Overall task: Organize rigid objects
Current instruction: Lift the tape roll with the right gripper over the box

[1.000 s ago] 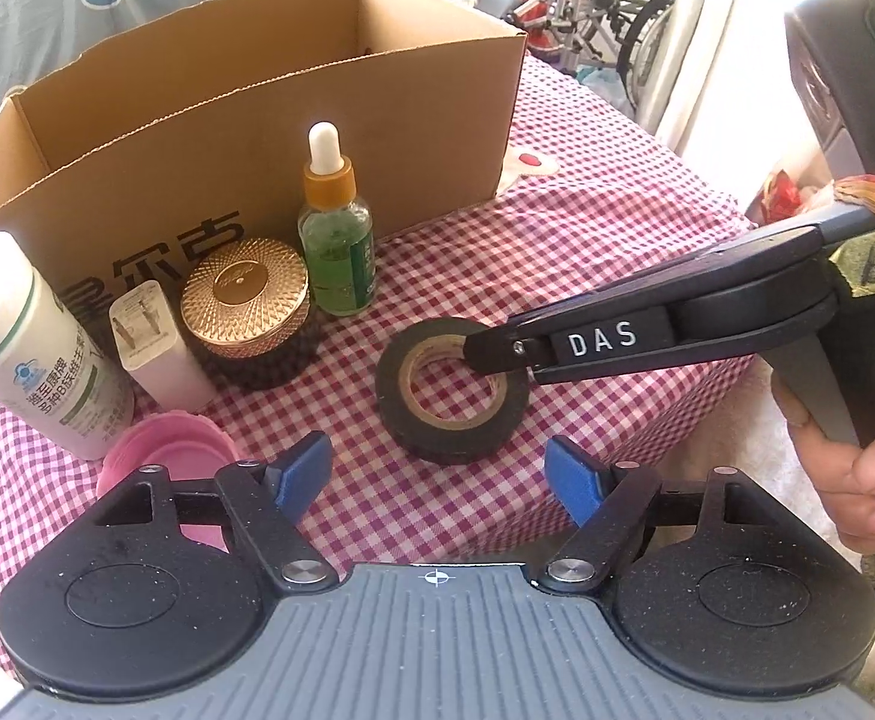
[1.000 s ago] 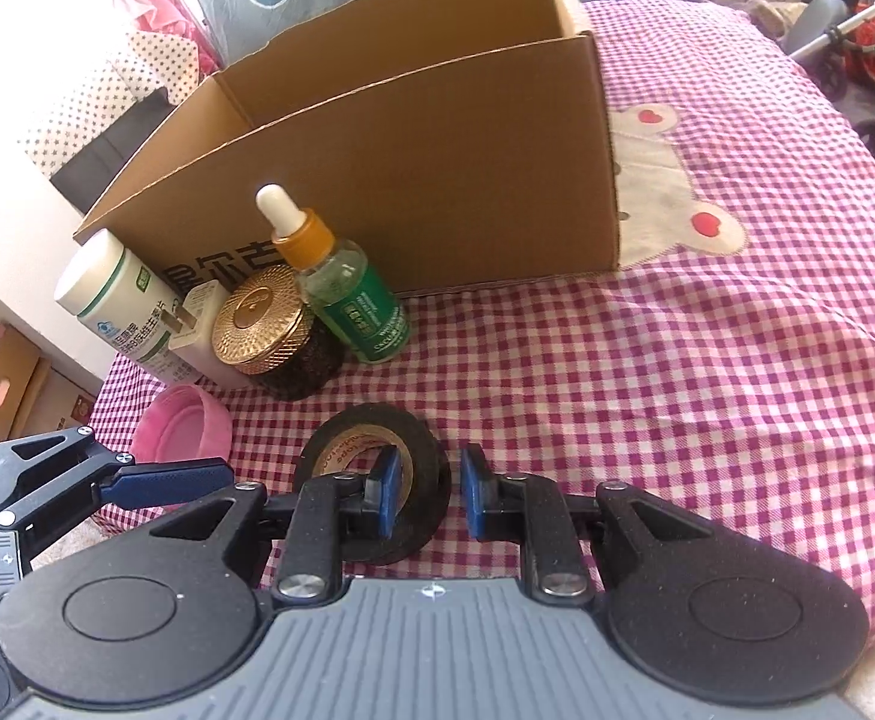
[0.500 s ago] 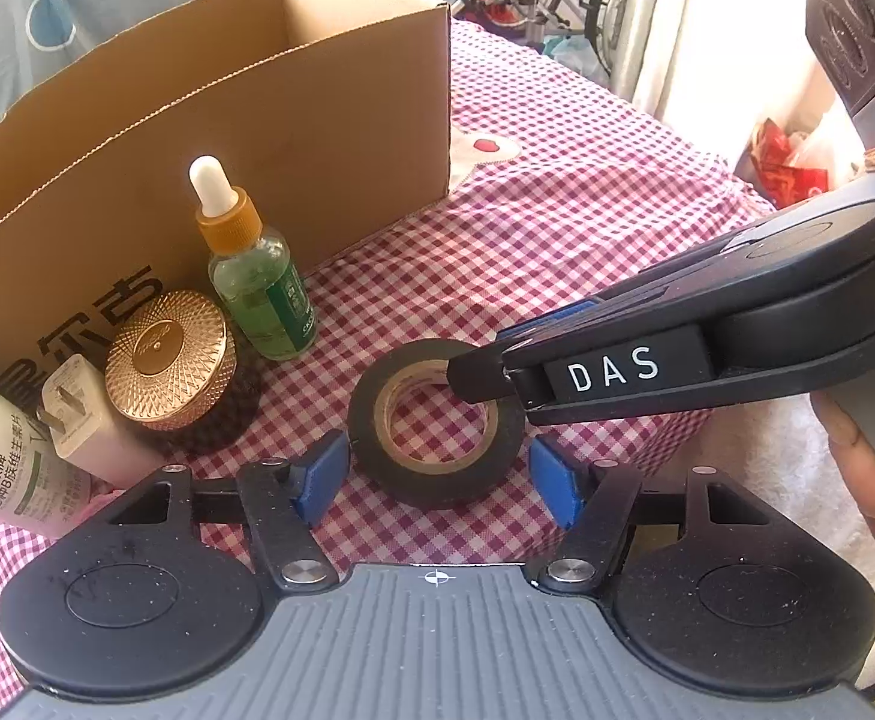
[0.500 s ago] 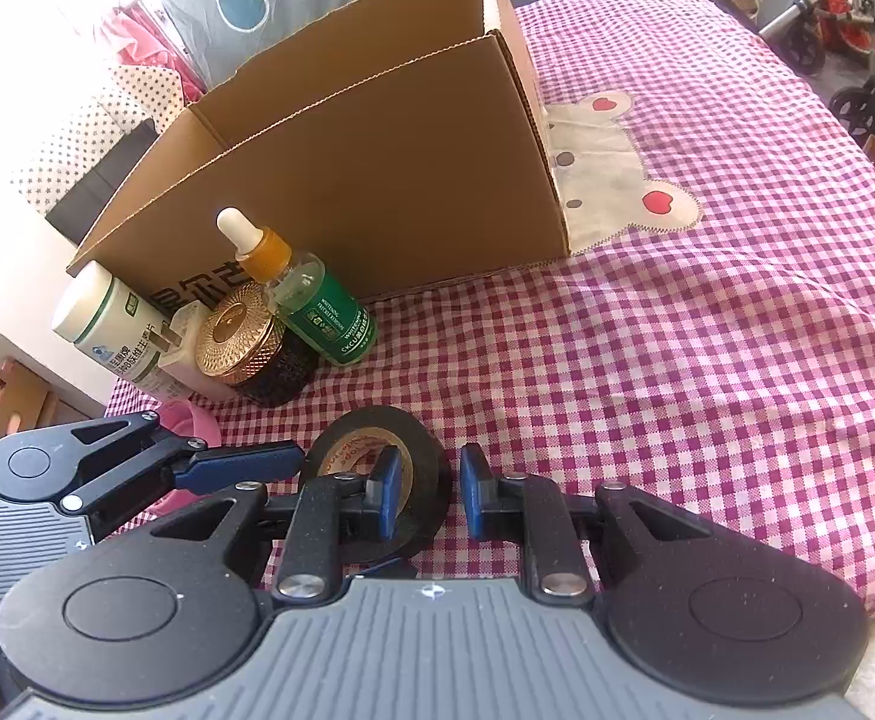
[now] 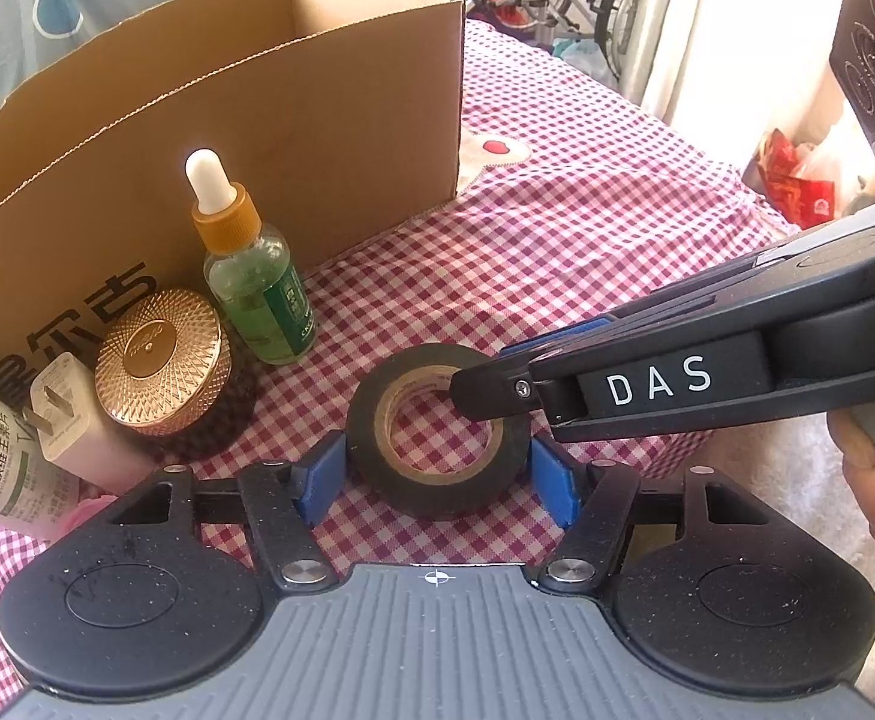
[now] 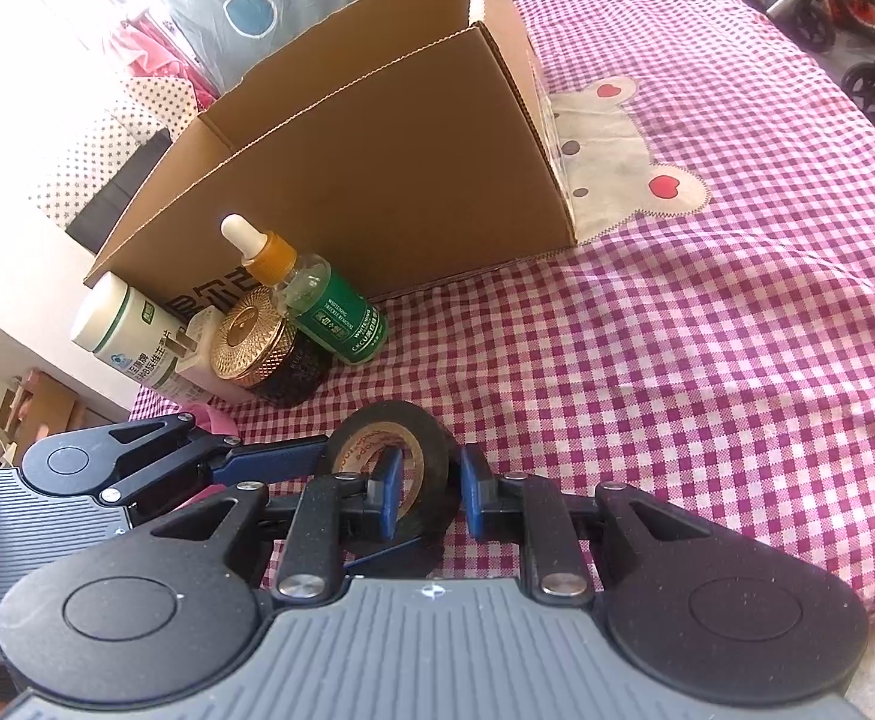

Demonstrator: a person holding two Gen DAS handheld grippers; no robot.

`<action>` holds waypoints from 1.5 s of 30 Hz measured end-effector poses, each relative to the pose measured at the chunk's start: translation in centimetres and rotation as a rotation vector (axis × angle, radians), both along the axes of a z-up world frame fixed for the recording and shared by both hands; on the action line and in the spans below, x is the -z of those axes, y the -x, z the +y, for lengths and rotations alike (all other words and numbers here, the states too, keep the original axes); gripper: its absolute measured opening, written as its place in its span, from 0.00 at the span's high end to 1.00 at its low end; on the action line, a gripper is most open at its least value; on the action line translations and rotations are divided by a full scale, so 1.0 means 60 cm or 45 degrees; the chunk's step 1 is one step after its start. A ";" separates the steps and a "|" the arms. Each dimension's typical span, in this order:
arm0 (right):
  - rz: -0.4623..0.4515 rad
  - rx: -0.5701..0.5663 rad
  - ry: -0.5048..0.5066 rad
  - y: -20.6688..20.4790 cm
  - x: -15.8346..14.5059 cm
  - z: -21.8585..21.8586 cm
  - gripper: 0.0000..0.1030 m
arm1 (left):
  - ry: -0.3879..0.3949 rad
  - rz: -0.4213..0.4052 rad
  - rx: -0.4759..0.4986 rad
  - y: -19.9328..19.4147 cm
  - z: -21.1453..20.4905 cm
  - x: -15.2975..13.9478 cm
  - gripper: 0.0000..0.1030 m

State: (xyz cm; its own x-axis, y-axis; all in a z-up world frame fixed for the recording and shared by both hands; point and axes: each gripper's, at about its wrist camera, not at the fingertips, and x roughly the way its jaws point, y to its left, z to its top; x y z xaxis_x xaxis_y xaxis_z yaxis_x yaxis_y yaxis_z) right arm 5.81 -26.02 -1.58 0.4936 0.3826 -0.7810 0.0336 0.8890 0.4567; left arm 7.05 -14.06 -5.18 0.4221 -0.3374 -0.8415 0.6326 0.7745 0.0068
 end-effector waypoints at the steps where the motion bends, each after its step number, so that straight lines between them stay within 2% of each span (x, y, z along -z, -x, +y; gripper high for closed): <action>1: -0.007 -0.003 0.008 0.000 0.000 0.001 0.79 | 0.000 -0.001 -0.001 -0.001 0.000 0.000 0.36; 7: -0.035 -0.015 0.066 0.005 -0.005 0.011 0.78 | -0.026 -0.043 0.013 0.008 -0.005 -0.004 0.37; 15: -0.099 0.016 0.067 0.025 -0.042 0.015 0.78 | 0.025 -0.122 0.002 0.031 0.007 -0.041 0.37; 19: -0.199 0.022 0.097 0.038 -0.094 0.026 0.78 | 0.066 -0.233 -0.002 0.048 0.020 -0.087 0.37; 25: -0.415 -0.028 0.147 0.024 -0.196 0.055 0.78 | 0.115 -0.441 -0.063 0.053 0.051 -0.180 0.37; 29: -0.519 -0.100 0.171 -0.014 -0.257 0.079 0.78 | 0.125 -0.542 -0.110 0.033 0.074 -0.235 0.37; 33: -0.537 -0.196 0.135 -0.082 -0.301 0.098 0.77 | 0.109 -0.583 -0.152 -0.008 0.094 -0.276 0.37; 36: -0.485 -0.269 0.106 -0.147 -0.313 0.114 0.77 | 0.103 -0.531 -0.190 -0.056 0.111 -0.287 0.37; 39: -0.376 -0.324 0.070 -0.212 -0.300 0.127 0.77 | 0.101 -0.399 -0.227 -0.111 0.133 -0.279 0.37; 45: -0.058 -0.394 -0.023 -0.335 -0.211 0.136 0.77 | 0.047 -0.078 -0.249 -0.215 0.161 -0.220 0.37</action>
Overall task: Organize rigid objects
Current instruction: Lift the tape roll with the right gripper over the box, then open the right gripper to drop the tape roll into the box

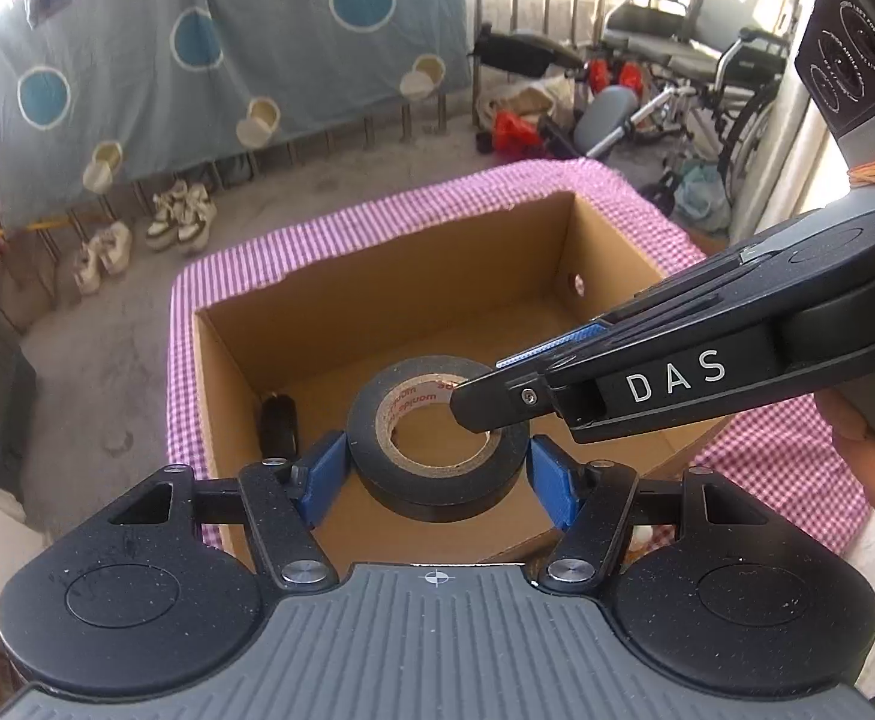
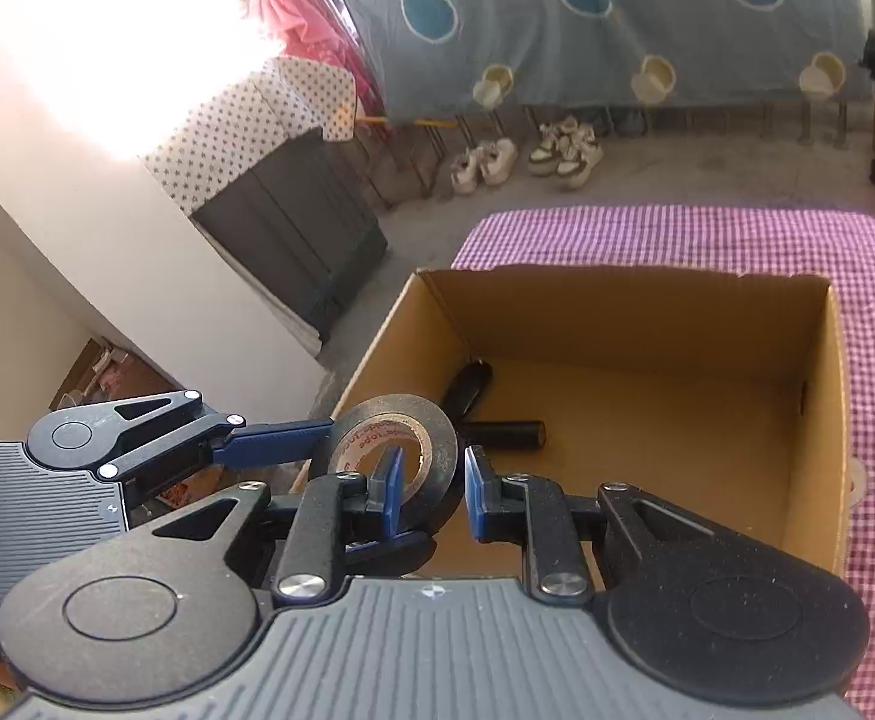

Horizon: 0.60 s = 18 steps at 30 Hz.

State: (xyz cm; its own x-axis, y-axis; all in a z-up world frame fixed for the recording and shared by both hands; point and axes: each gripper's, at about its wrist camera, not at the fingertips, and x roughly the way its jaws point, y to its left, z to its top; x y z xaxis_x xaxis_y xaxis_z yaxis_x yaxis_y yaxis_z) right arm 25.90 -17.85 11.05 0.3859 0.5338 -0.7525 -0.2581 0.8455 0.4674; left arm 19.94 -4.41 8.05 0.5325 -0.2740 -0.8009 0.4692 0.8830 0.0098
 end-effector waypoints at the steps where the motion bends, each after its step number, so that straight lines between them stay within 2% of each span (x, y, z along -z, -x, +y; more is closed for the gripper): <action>1: 0.050 -0.007 -0.002 -0.016 0.017 0.002 0.77 | -0.003 0.048 -0.001 -0.015 0.001 0.010 0.37; 7: 0.292 -0.054 0.001 -0.091 0.102 0.007 0.77 | -0.043 0.306 0.010 -0.088 0.009 0.068 0.37; 12: 0.416 -0.092 0.007 -0.123 0.151 0.020 0.76 | -0.133 0.412 0.039 -0.113 0.006 0.101 0.37; 18: 0.507 -0.125 0.024 -0.136 0.189 0.037 0.76 | -0.184 0.514 0.025 -0.131 0.017 0.131 0.36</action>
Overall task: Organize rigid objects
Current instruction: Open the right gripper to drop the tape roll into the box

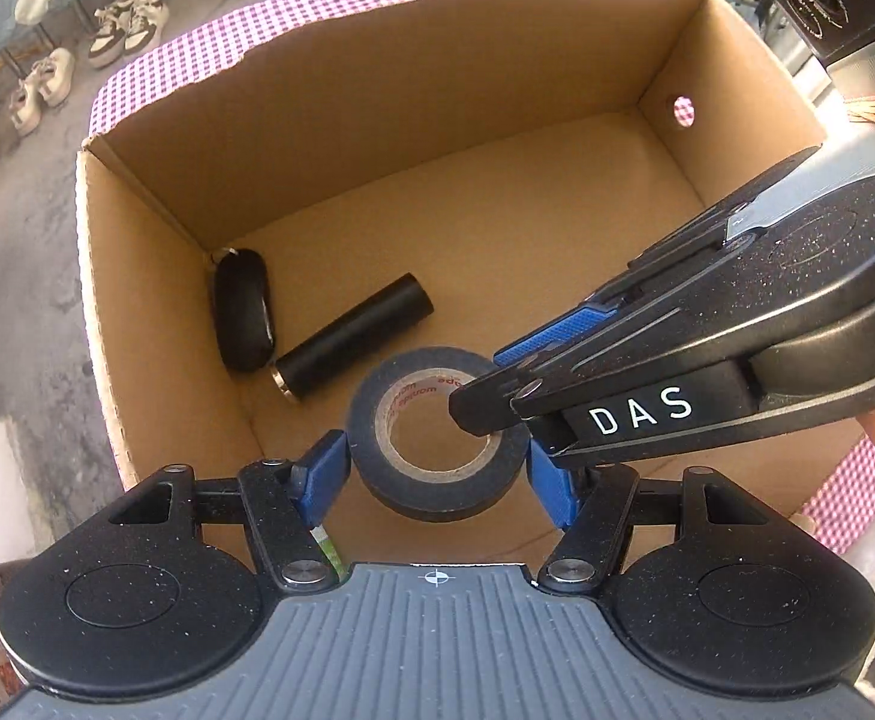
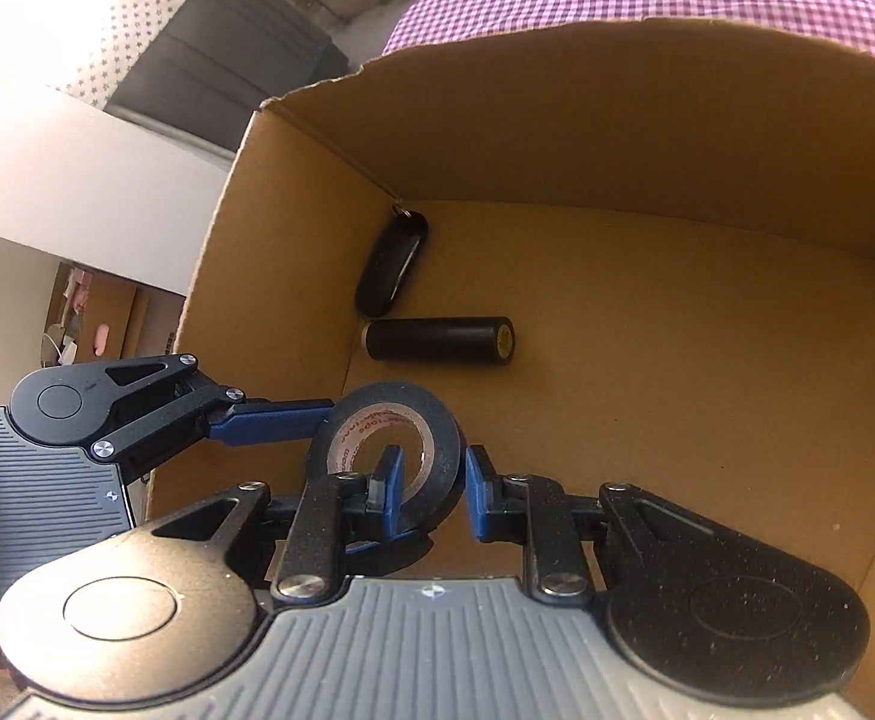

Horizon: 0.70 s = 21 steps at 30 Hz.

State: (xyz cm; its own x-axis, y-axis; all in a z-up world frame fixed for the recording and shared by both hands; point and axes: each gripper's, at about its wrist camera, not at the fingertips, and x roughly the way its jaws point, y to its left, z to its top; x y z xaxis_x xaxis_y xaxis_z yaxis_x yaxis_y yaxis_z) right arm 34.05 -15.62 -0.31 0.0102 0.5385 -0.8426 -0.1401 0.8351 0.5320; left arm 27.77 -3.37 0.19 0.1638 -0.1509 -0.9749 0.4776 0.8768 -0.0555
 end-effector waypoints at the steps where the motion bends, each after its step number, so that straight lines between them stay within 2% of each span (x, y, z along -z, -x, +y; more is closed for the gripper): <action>1: 0.014 -0.003 0.006 -0.004 0.006 0.004 0.76 | -0.012 -0.001 0.005 0.000 0.000 0.002 0.36; 6: 0.092 0.009 -0.010 -0.011 0.033 0.014 0.76 | -0.038 -0.012 0.023 -0.008 -0.010 0.004 0.32; 10: 0.071 0.022 -0.041 -0.010 0.022 0.013 0.76 | -0.024 -0.033 0.016 -0.008 -0.010 -0.008 0.30; 16: -0.037 0.098 -0.131 0.004 -0.047 -0.024 0.76 | 0.052 -0.114 -0.026 0.011 -0.001 -0.055 0.29; 21: -0.186 0.185 -0.239 0.056 -0.129 -0.076 0.76 | 0.152 -0.248 -0.056 0.054 0.009 -0.119 0.27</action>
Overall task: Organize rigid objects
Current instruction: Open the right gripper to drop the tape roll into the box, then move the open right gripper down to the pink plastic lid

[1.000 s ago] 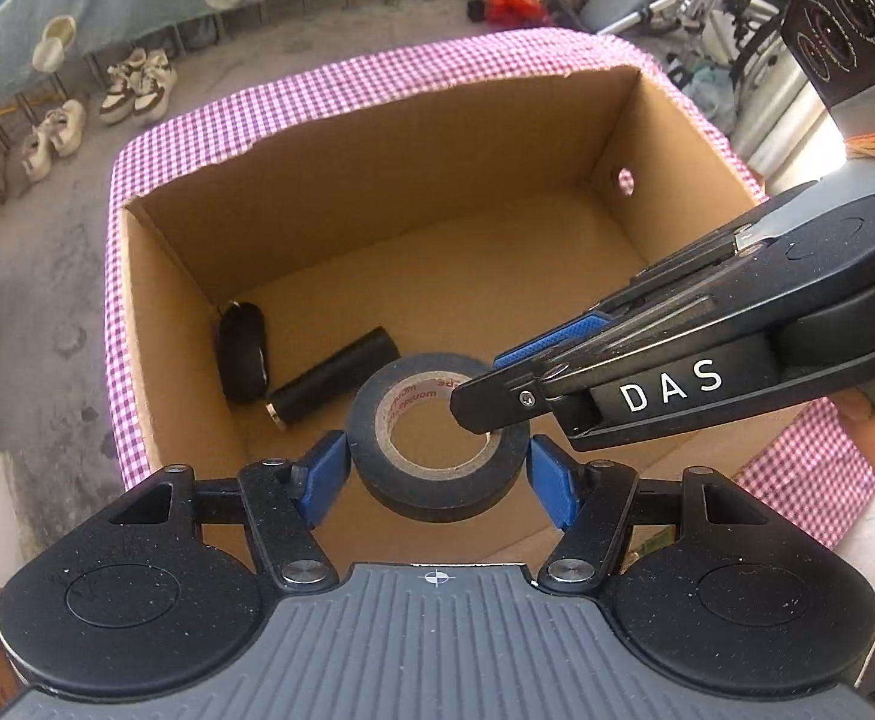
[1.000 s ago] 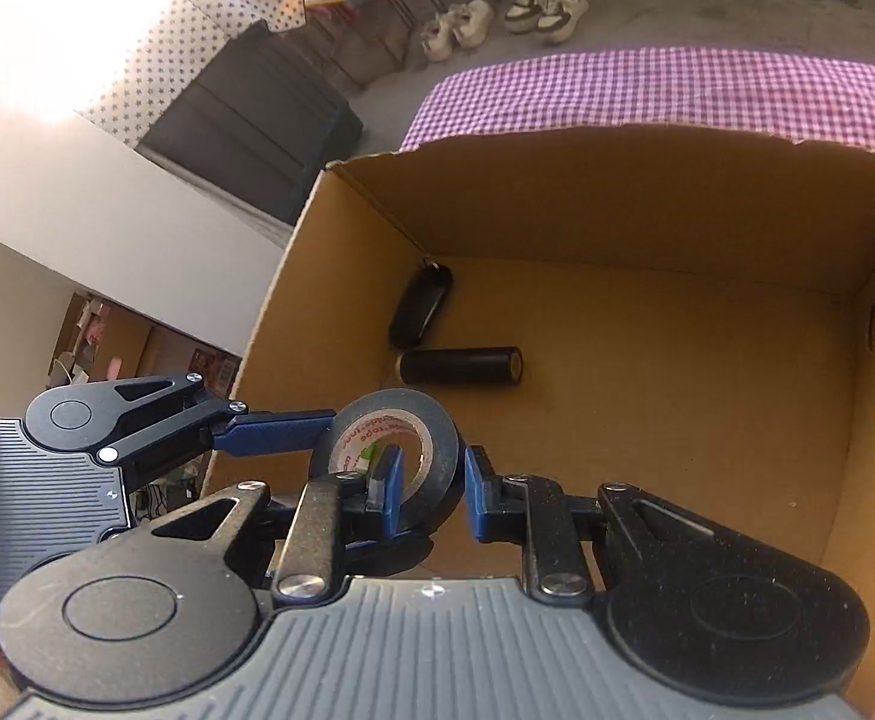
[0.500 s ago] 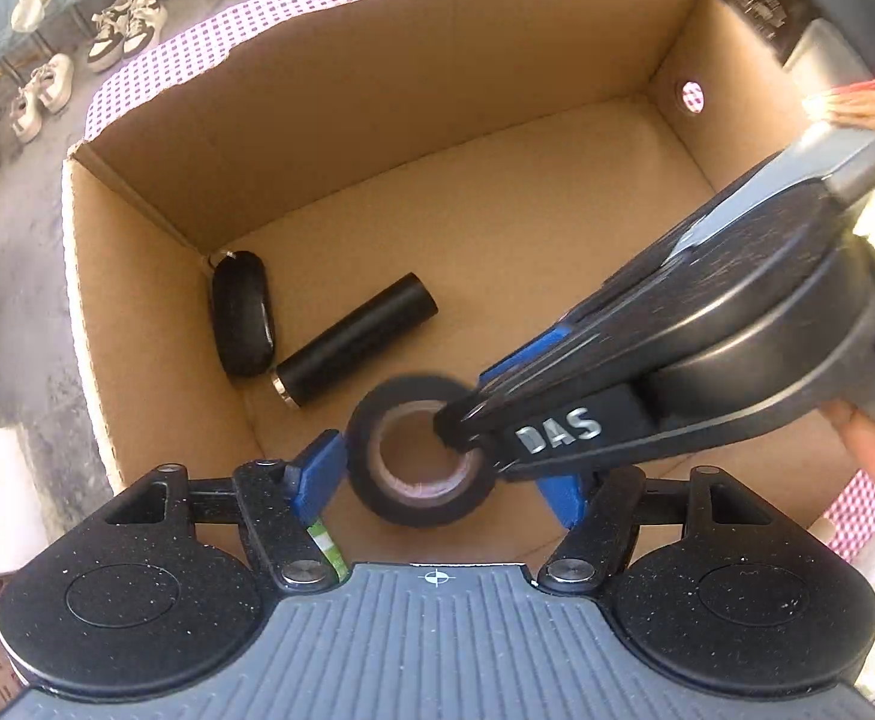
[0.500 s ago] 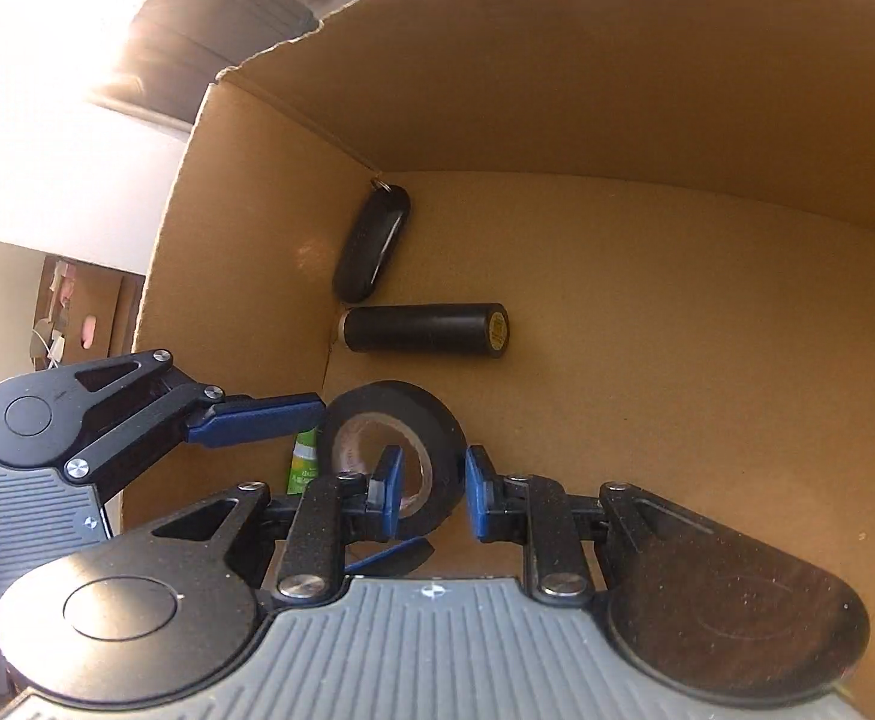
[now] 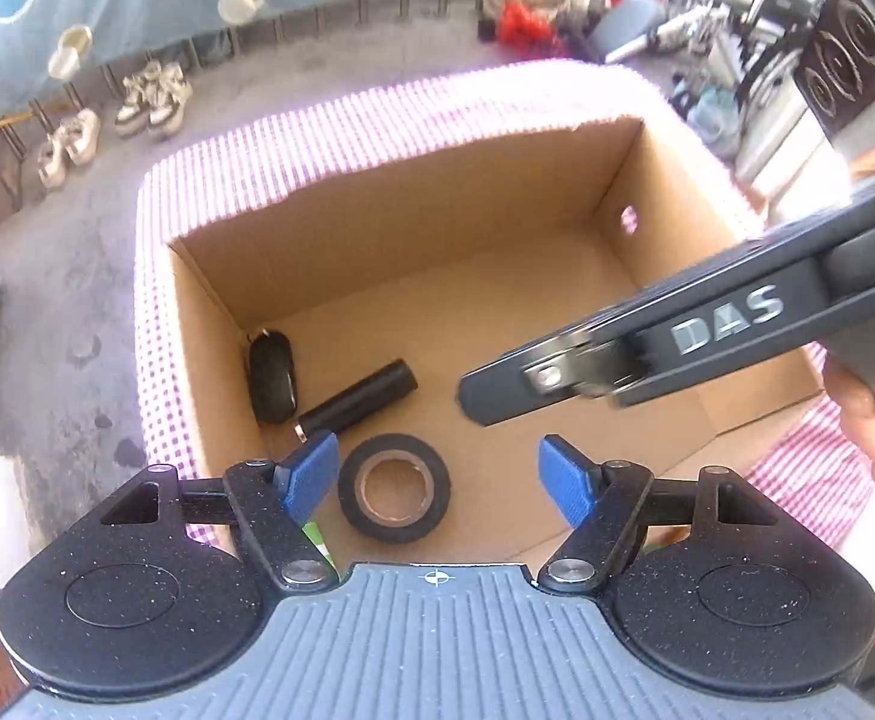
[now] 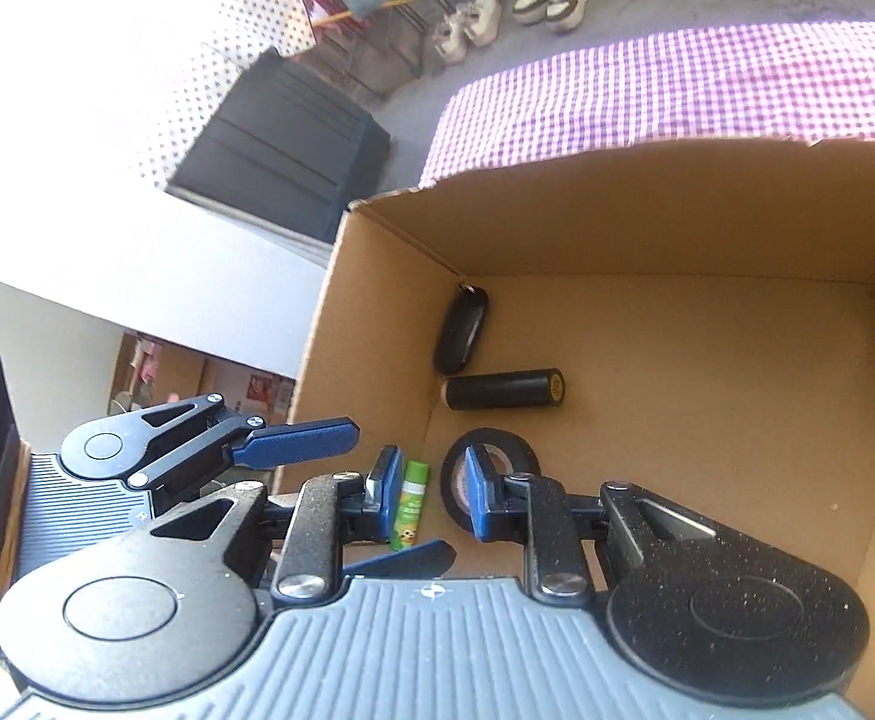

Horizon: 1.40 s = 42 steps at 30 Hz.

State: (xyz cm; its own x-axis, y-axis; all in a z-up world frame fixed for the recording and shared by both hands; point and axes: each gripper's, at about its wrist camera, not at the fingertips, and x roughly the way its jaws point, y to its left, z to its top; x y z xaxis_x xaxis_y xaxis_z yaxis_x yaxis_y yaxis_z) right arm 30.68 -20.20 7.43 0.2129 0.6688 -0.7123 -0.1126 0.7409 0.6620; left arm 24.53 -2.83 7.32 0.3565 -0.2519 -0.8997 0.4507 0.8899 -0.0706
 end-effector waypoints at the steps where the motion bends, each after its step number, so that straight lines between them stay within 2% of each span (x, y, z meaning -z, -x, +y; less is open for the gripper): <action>1: -0.034 0.017 -0.017 0.015 -0.017 -0.011 0.76 | 0.024 -0.029 -0.011 0.012 0.003 -0.014 0.26; 7: -0.288 0.098 -0.080 0.139 -0.106 -0.076 0.76 | 0.138 -0.190 -0.001 0.100 0.011 -0.078 0.24; 8: -0.325 0.117 -0.097 0.165 -0.118 -0.083 0.74 | 0.162 -0.222 0.001 0.119 0.013 -0.083 0.22; 10: -0.381 0.158 -0.125 0.219 -0.124 -0.098 0.66 | 0.196 -0.261 0.005 0.152 0.019 -0.078 0.20; 11: -0.398 0.188 -0.128 0.245 -0.122 -0.104 0.57 | 0.203 -0.274 -0.003 0.169 0.020 -0.070 0.19; 12: -0.414 0.216 -0.123 0.271 -0.114 -0.107 0.53 | 0.204 -0.277 -0.012 0.186 0.020 -0.057 0.19; 15: -0.413 0.304 -0.082 0.339 -0.077 -0.109 0.53 | 0.227 -0.242 -0.053 0.228 0.025 -0.010 0.19; 17: -0.365 0.355 -0.069 0.372 -0.039 -0.104 0.53 | 0.227 -0.241 -0.085 0.249 0.025 0.019 0.19; 19: -0.301 0.394 -0.071 0.396 -0.002 -0.096 0.53 | 0.185 -0.266 -0.120 0.270 0.026 0.042 0.18; 23: -0.195 0.407 -0.034 0.416 0.060 -0.064 0.53 | 0.133 -0.241 -0.157 0.287 0.025 0.078 0.16; 26: -0.165 0.372 -0.031 0.424 0.086 -0.038 0.53 | 0.085 -0.219 -0.162 0.297 0.027 0.098 0.15; 29: -0.168 0.333 -0.002 0.416 0.098 -0.011 0.53 | 0.032 -0.223 -0.165 0.303 0.032 0.118 0.15; 37: -0.171 0.254 0.033 0.373 0.118 0.046 0.54 | -0.010 -0.212 -0.173 0.303 0.033 0.161 0.15; 42: -0.167 0.230 0.075 0.353 0.138 0.068 0.62 | 0.001 -0.185 -0.176 0.291 0.035 0.176 0.19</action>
